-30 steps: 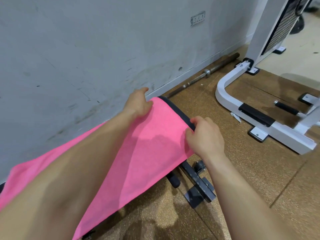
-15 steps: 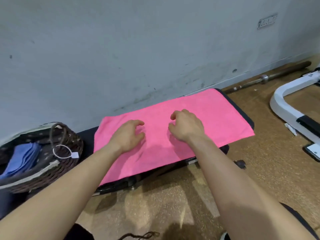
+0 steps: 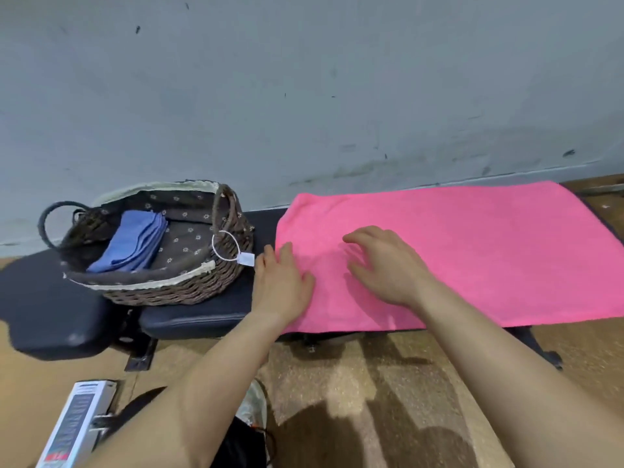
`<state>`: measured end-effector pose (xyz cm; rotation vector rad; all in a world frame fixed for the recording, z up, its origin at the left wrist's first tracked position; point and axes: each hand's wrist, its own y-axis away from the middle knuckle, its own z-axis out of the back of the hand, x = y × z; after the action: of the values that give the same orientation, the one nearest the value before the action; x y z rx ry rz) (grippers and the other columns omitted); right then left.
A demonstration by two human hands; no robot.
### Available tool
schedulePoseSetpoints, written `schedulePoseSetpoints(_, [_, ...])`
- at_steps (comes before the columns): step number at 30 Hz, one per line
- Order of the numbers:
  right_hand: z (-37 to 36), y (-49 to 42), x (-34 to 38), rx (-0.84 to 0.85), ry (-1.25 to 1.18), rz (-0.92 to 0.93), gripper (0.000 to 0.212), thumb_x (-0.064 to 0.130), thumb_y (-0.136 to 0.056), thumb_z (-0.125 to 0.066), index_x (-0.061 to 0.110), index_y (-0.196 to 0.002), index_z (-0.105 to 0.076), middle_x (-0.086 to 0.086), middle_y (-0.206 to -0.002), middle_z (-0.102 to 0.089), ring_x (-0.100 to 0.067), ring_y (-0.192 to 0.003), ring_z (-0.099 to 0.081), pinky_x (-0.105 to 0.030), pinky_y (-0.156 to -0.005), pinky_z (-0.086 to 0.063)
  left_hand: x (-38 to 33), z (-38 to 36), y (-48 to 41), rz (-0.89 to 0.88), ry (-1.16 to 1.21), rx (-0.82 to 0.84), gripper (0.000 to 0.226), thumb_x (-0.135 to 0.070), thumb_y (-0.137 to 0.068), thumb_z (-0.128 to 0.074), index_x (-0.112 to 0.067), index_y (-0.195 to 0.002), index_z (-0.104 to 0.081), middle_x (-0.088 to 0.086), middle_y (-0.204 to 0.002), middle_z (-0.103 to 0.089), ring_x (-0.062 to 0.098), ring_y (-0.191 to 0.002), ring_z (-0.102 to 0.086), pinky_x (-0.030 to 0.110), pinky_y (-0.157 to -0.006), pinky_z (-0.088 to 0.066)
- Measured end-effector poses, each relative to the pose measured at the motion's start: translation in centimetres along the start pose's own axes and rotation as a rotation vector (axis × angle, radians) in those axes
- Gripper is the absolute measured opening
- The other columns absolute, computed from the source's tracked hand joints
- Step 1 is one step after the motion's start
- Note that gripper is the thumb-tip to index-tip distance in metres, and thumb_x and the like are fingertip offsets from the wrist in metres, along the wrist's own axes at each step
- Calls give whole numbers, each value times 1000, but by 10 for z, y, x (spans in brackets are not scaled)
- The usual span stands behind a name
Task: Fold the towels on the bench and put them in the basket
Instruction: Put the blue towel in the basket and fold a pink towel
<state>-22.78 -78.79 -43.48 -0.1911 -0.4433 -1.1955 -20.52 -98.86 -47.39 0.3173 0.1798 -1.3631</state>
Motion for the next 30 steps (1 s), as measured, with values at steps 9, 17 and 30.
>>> schedulePoseSetpoints(9, [-18,-22,-1,76,57,92,69,44,-92,-52,31,-156,-31,6,-164,-26,-18,-149,-25,-38,-122,-23,-31,17,-51,205,258,-34,57,-41,-89,-55,-23,-142,-43,9,-147,-38,35,-136,-32,48,-109,-28])
schedulePoseSetpoints(17, [-26,-24,-14,154,105,105,73,54,-90,-47,33,-157,-26,7,-166,-16,-19,-151,-17,-41,-122,-19,-36,23,-82,266,321,-106,47,-31,-92,-51,-12,-135,-50,9,-145,-42,35,-133,-38,46,-106,-33])
schedulePoseSetpoints(30, [-31,5,5,46,165,123,75,57,-97,-24,18,-160,-16,-1,-168,-9,-22,-154,-11,-43,-125,-13,-13,-5,13,-219,-41,-33,64,-41,-102,-32,-12,-157,-17,10,-166,-3,24,-153,-3,43,-124,-7])
